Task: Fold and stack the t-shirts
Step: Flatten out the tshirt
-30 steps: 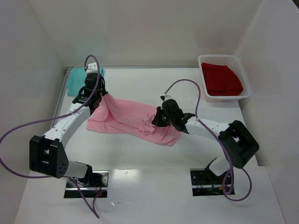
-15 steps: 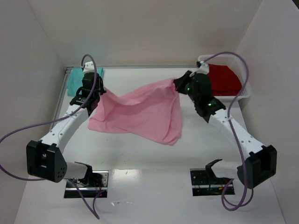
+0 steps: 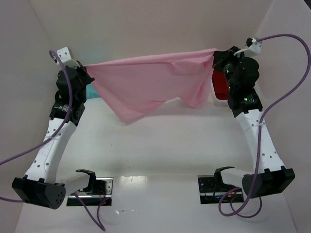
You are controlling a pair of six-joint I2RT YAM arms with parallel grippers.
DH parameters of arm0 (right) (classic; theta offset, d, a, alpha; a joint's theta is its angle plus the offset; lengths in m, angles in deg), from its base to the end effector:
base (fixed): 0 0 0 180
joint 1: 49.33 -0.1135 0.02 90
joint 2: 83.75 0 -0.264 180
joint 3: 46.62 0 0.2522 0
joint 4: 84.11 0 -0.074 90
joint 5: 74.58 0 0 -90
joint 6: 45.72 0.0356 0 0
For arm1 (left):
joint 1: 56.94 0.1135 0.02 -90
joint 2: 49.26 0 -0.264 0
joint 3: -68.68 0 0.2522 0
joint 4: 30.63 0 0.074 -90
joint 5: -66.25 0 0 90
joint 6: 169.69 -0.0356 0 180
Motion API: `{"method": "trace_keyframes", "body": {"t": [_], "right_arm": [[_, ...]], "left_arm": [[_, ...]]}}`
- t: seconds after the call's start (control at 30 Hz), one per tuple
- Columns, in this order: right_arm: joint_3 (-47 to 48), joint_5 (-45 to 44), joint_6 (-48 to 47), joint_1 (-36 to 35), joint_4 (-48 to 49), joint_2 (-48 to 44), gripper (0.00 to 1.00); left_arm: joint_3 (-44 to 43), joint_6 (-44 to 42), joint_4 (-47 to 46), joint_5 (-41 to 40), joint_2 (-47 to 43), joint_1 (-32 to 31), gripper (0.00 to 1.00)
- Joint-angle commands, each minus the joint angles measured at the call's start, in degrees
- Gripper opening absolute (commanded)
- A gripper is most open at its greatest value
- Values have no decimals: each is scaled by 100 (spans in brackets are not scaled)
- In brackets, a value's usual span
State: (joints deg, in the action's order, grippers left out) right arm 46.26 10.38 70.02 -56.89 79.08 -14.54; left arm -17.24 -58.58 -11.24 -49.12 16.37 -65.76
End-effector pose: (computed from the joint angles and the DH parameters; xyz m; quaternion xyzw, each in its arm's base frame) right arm 0.2641 0.0319 0.4746 0.1372 0.6494 0.1862 0.7244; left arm 0.2531 -0.0238 0.4431 -0.2289 0.6637 -0.0307 0.7114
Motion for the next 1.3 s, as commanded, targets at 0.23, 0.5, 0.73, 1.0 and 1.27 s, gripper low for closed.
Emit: {"method": "trace_keyframes", "body": {"t": [0.23, 0.5, 0.73, 1.0, 1.27], "right_arm": [[-123, -305, -359, 175, 129, -408, 0], [-317, -295, -359, 175, -72, -1093, 0], [-317, -296, -420, 175, -372, -1805, 0], [-195, -17, -307, 175, -415, -717, 0], [-748, 161, -139, 228, 32, -1657, 0]], "left_arm": [[-975, -388, -299, -233, -296, 117, 0], [-1370, -774, -133, -285, -182, 117, 0], [-1503, -906, -18, -399, -568, 117, 0], [-1837, -985, 184, -285, -41, 117, 0], [-1476, -1056, 43, -179, -806, 117, 0]]}}
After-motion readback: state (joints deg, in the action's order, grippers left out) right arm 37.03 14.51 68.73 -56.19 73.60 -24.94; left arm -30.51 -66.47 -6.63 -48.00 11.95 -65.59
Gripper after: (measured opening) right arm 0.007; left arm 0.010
